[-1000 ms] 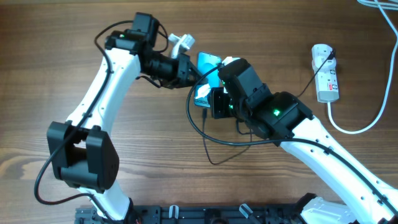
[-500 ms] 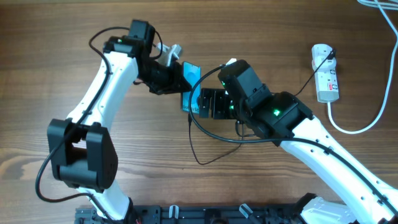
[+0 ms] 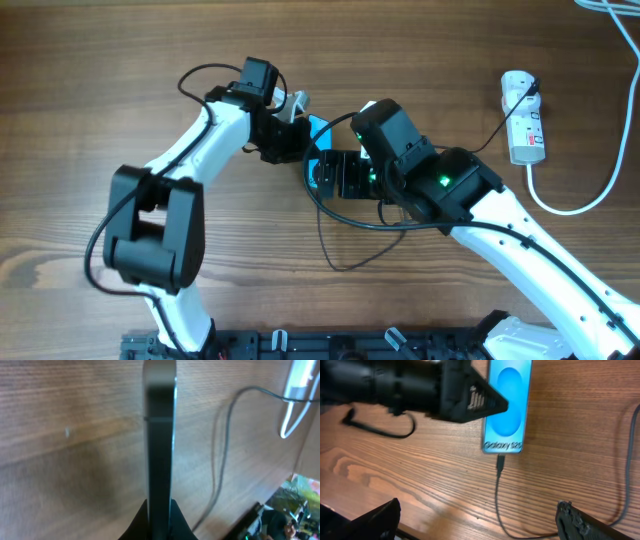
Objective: Plug charger to phone and switch on socket
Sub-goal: 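Set the phone flat on the table and open both grippers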
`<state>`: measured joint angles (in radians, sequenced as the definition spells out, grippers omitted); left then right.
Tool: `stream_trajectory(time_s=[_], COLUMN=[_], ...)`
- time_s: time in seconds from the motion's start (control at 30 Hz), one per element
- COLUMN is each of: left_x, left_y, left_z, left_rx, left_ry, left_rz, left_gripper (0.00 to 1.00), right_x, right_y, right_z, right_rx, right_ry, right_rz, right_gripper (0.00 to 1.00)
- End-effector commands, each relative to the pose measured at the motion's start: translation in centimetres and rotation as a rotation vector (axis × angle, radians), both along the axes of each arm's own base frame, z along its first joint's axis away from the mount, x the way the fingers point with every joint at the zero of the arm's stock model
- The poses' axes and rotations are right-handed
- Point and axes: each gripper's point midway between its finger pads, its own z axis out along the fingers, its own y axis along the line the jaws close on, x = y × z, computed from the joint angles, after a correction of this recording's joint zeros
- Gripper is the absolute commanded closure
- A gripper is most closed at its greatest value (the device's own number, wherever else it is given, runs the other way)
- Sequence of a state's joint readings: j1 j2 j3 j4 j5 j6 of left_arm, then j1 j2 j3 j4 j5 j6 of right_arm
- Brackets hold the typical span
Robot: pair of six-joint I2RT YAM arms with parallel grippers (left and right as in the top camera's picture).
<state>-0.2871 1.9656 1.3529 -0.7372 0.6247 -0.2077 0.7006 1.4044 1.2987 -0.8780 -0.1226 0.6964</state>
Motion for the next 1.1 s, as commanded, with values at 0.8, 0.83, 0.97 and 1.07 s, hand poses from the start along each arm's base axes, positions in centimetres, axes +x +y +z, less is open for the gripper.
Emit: stream_trajectory(time_s=[0.8, 0.83, 0.97, 1.07], left_x=[-0.6, -0.7, -1.2, -1.3], left_y=[5.5, 5.8, 6.4, 7.0], left_z=[-7.7, -7.8, -7.9, -7.5], left_rx=[0.37, 0.386, 0.422, 0.442], left_ry=[0.109, 0.111, 0.127, 0.131], left_rz=[0.098, 0.099, 0.099, 0.106], left_gripper=[0.4, 0.4, 0.2, 0.11], right_x=[0.3, 0.3, 0.4, 0.7], right_y=[-0.6, -0.8, -1.9, -3.0], right_z=[-3.9, -3.9, -4.3, -4.5], right_rx=[-0.114, -0.12, -0.155, -0.193], right_ry=[0.106, 0.107, 0.117, 0.112], right_rz=[-0.028, -0.031, -0.056, -0.085], right_gripper=[0.0, 0.0, 0.0, 0.0])
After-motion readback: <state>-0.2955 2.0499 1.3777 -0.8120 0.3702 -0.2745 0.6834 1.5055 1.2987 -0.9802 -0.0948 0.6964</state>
